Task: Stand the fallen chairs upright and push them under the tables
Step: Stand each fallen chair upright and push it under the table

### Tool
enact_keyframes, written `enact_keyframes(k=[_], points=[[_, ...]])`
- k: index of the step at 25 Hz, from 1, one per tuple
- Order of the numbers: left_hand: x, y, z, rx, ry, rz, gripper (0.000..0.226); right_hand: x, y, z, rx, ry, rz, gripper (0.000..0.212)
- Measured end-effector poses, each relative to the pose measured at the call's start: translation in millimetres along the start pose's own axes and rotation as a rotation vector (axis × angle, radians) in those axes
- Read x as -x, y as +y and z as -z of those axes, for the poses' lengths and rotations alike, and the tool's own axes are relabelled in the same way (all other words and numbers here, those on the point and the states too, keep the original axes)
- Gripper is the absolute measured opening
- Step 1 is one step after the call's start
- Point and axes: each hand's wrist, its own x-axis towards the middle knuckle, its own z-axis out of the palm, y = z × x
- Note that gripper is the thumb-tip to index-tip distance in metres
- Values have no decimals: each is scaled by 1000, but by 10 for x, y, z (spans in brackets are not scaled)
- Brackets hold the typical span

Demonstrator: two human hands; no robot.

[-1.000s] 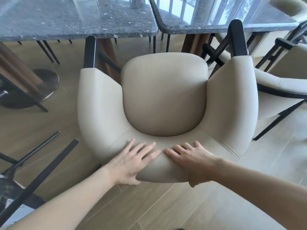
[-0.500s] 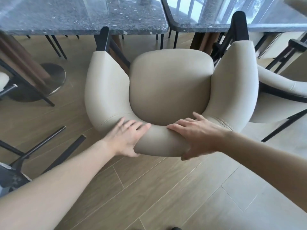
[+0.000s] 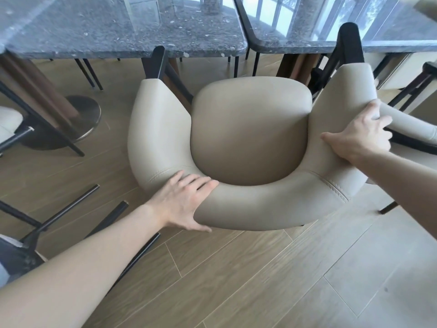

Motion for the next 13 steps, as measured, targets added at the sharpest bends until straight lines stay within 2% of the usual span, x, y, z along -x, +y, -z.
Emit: enact_keyframes(k=[2, 3, 4, 6, 7, 8, 9, 11, 13], points=[[10, -91, 8, 80, -4, 37, 99, -50, -23, -44, 18, 29, -21, 114], [21, -152, 3, 150, 29, 139, 91, -64, -6, -62, 26, 36, -21, 115], [29, -236, -22, 219, 120, 304, 82, -72, 8, -80, 35, 39, -16, 116], [66, -424, -92, 370, 345, 774, 61, -78, 19, -90, 39, 44, -15, 115], [83, -493, -105, 530, 407, 1021, 66, -82, 21, -96, 38, 49, -18, 114], [82, -545, -122, 764, 441, 1231, 82, -90, 20, -101, 39, 55, -20, 112], [64, -576, -148, 1030, 463, 1379, 94, -90, 23, -99, 42, 58, -21, 110], [20, -590, -184, 1411, 500, 1517, 96, -92, 43, -82, 42, 54, -15, 109], [8, -620, -232, 1591, 522, 1519, 79, -107, 54, -59, 35, 44, -5, 112]])
